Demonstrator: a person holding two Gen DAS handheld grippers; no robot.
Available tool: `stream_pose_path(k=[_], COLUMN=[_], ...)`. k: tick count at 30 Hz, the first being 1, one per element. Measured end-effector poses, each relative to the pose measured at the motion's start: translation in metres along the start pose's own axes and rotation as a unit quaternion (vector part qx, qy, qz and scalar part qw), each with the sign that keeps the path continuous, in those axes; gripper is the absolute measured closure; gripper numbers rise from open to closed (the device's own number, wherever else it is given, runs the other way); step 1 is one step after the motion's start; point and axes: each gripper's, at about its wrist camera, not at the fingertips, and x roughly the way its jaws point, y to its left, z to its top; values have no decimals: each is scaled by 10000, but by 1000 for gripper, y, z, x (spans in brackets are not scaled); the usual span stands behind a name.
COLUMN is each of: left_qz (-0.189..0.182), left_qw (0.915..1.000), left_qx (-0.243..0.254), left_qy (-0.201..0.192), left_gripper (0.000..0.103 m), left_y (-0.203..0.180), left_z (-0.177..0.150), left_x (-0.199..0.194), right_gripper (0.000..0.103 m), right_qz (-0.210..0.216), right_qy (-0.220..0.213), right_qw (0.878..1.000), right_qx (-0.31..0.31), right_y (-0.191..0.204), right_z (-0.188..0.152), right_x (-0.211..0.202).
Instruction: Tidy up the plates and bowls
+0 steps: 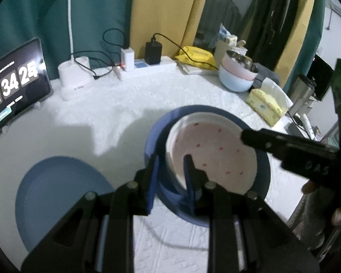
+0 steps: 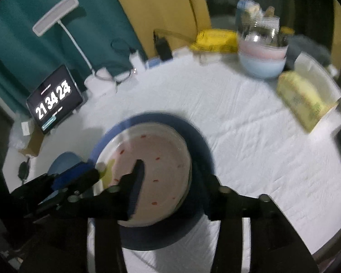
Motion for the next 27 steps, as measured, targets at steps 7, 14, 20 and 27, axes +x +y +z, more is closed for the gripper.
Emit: stream_pose_path(k=[7, 14, 20, 27], left_qz=[300, 477, 572, 566], left_qw=[9993, 9979, 9976, 9982], left_qx=[-242, -363, -270, -126], left_qy=[3, 249, 269, 164], left_gripper=[73, 69, 69, 69], left_y=[16, 22, 17, 18], left_z=[-2, -10, -10, -8], left_x=[3, 22, 27, 32], right_gripper=[54, 54, 60, 66], right_qz=[-372, -384, -301, -98], right_qy=[-259, -22, 96, 21], right_qw=[9988, 9992, 9995, 9999], right_qx=[-187, -86, -58, 34], right_y=[-16, -38, -45, -49], right_z=[3, -7, -12, -14], right_x=[-14, 12, 25, 33])
